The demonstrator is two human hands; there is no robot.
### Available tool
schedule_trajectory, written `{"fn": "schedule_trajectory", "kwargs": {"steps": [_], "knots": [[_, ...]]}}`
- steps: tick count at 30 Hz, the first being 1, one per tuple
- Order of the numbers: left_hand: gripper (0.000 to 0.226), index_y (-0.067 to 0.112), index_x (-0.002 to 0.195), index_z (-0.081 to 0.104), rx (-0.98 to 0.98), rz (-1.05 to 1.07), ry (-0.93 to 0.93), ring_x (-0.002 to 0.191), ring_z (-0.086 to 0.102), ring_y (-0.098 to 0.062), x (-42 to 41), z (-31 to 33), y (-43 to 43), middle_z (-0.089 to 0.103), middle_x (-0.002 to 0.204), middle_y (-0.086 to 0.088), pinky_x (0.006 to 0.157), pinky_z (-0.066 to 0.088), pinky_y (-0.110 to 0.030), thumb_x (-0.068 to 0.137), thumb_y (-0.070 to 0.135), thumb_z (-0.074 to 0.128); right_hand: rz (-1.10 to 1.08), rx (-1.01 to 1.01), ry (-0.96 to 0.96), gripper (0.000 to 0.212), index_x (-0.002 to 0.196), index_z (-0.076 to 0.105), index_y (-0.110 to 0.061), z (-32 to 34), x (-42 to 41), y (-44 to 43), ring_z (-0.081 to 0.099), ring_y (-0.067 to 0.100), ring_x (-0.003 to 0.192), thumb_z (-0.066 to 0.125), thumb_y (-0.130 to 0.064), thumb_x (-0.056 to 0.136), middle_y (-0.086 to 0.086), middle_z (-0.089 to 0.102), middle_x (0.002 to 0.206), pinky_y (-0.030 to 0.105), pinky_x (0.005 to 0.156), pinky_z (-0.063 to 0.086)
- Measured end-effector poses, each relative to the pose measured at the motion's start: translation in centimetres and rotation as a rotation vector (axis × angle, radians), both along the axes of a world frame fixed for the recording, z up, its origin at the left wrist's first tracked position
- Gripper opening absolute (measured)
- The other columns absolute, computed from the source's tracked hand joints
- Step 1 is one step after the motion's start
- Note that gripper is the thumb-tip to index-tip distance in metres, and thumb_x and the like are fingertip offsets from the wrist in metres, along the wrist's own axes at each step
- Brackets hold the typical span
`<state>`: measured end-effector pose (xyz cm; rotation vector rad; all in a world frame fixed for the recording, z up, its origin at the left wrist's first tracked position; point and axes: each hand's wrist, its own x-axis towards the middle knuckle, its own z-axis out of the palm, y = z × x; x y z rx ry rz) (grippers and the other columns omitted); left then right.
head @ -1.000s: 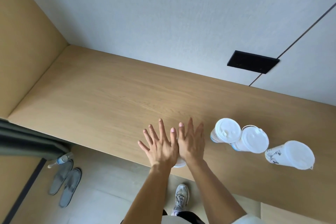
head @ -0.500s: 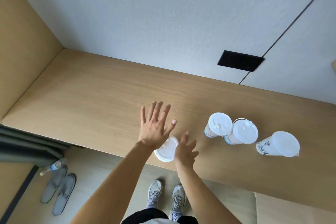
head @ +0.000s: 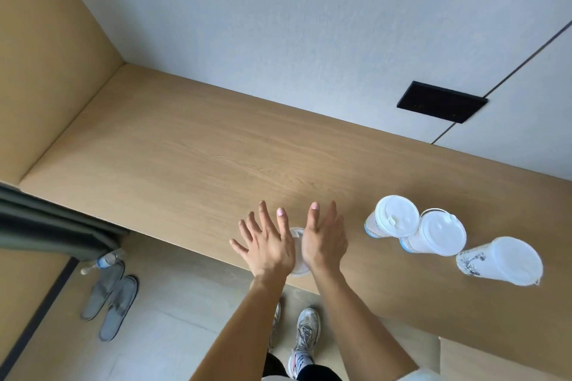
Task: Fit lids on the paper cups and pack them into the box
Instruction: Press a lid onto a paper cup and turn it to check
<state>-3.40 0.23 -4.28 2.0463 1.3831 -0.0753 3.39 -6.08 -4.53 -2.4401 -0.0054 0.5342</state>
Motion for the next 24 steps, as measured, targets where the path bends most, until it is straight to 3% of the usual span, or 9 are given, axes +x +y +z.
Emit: {"fn": "schedule_trajectory", "kwargs": {"steps": [2,6,8,11,14,16,19,22,24], "knots": [[0.075,0.033,0.162,0.021,0.071,-0.047,-0.085,0.157,0.015,-0.028,0.2,0.1,0.7,0.03,0.166,-0.003,0.123,0.004,-0.064,0.096,0.065,0.004,-0.189,0.082,-0.002,0.107,0.153,0.042,-0.015,-0.2,-0.5,0.5,0.047,0.036,0.14,0.001,-0.085,0.084,0.016,0.053,0.151,0.053,0.114,0.038],[0.08,0.025,0.149,0.048,0.233,-0.225,-0.291,0.154,0.027,-0.024,1.2,0.5,3.1,0.049,0.155,0.001,0.125,0.005,-0.06,0.098,0.068,0.005,-0.489,0.237,0.206,0.074,0.146,0.048,-0.019,-0.2,-1.4,0.8,0.056,0.041,0.129,0.02,-0.071,0.102,0.019,0.058,0.142,0.051,0.108,0.042],[0.085,0.022,0.145,0.053,0.288,-0.37,-0.329,0.153,0.031,-0.024,1.4,0.6,4.1,0.053,0.152,0.001,0.125,0.006,-0.059,0.099,0.069,0.0,-0.516,0.26,0.299,0.073,0.152,0.044,-0.022,0.0,-1.5,0.8,0.053,0.041,0.133,0.023,-0.071,0.102,0.019,0.054,0.148,0.052,0.112,0.039],[0.083,0.018,0.143,0.057,0.317,-0.432,-0.45,0.151,0.035,-0.026,0.9,1.0,4.9,0.055,0.15,-0.002,0.124,0.014,-0.06,0.1,0.07,0.008,-0.415,0.21,0.277,0.086,0.156,0.039,-0.023,0.4,-1.5,0.7,0.051,0.039,0.138,0.022,-0.081,0.095,0.016,0.049,0.154,0.053,0.116,0.036],[0.085,0.01,0.148,0.05,0.228,-0.362,-0.651,0.151,0.035,-0.029,-1.4,1.5,6.2,0.05,0.154,-0.007,0.121,0.027,-0.055,0.098,0.074,0.026,-0.119,0.174,0.068,0.115,0.158,0.039,-0.02,1.7,-1.5,-0.5,0.039,0.032,0.149,0.012,-0.097,0.076,0.011,0.043,0.162,0.051,0.121,0.03],[0.1,0.004,0.156,0.038,0.156,-0.405,-0.704,0.156,0.025,-0.03,-4.4,1.1,6.7,0.039,0.162,-0.011,0.125,0.023,-0.049,0.091,0.08,0.04,0.194,0.162,-0.183,0.101,0.16,0.039,-0.02,2.1,-1.9,-1.4,0.029,0.032,0.156,0.021,-0.088,0.087,0.014,0.032,0.169,0.05,0.126,0.024],[0.136,0.001,0.163,0.014,0.247,-0.631,-0.469,0.161,0.002,-0.032,-8.6,-0.5,6.2,0.013,0.172,-0.015,0.127,0.015,-0.055,0.071,0.095,0.051,0.612,0.076,-0.526,0.074,0.154,0.052,-0.024,1.9,-2.1,-2.0,0.036,0.041,0.152,0.032,-0.071,0.1,0.017,0.033,0.169,0.058,0.121,0.03],[0.158,0.012,0.159,-0.025,0.186,-0.718,0.055,0.152,-0.034,-0.034,-8.9,-1.6,4.1,-0.035,0.165,-0.013,0.125,-0.002,-0.064,0.05,0.109,0.037,0.856,-0.084,-0.582,0.072,0.154,0.049,-0.036,1.3,-2.6,-1.1,0.033,0.049,0.152,0.041,-0.075,0.094,0.012,0.032,0.17,0.067,0.121,0.026],[0.163,0.018,0.154,-0.036,0.116,-0.656,0.225,0.146,-0.043,-0.038,-7.9,-2.0,2.7,-0.049,0.157,-0.014,0.122,-0.011,-0.067,0.038,0.112,0.03,0.933,-0.208,-0.62,0.077,0.155,0.047,-0.04,0.5,-2.9,-0.6,0.029,0.051,0.153,0.043,-0.081,0.09,0.01,0.033,0.17,0.071,0.121,0.021]]}}
